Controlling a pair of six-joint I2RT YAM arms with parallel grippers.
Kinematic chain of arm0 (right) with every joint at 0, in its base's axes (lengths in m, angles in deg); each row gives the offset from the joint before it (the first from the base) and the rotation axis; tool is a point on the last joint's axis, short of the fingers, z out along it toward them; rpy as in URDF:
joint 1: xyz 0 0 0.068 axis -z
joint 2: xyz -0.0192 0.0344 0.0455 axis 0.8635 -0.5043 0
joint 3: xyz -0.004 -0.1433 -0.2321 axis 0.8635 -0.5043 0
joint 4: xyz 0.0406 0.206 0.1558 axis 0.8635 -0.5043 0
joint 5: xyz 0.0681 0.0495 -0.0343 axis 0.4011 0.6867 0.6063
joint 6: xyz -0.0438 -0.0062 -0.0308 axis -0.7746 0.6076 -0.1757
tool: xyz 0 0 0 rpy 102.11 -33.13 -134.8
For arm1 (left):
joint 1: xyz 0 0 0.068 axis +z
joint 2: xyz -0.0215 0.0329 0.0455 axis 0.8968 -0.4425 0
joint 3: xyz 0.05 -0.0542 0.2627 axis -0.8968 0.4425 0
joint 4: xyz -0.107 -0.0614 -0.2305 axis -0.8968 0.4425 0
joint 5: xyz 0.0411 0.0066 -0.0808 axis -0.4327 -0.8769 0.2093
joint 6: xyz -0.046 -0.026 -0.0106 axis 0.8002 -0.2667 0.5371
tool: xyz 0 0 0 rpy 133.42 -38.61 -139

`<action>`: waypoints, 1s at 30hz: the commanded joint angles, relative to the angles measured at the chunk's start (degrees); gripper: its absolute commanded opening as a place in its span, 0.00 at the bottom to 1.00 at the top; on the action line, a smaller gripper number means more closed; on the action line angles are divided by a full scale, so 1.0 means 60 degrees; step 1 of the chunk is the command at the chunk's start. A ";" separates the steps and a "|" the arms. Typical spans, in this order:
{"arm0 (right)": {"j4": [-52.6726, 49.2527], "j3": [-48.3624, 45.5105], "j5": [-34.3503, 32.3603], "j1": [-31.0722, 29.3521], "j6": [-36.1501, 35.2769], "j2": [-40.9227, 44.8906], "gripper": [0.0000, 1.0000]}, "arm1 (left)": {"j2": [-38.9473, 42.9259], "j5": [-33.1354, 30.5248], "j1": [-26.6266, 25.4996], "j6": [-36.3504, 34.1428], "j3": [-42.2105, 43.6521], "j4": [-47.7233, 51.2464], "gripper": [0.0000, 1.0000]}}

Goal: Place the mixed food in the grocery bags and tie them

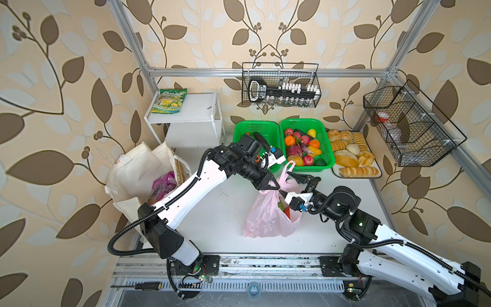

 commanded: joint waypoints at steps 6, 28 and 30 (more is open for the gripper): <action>0.0873 -0.0540 0.0541 0.0184 -0.2325 0.0212 0.80 | -0.0564 0.0782 0.0213 -0.0588 -0.0927 0.1047 0.00; 0.0073 -0.0218 0.2412 0.1348 -0.0553 -0.0986 0.64 | -0.1234 0.1654 0.0210 -0.1736 -0.1894 0.2377 0.00; 0.0421 -0.0350 0.2272 0.1309 -0.0305 -0.0931 0.64 | -0.1391 0.1552 0.0222 -0.1740 -0.2082 0.2567 0.00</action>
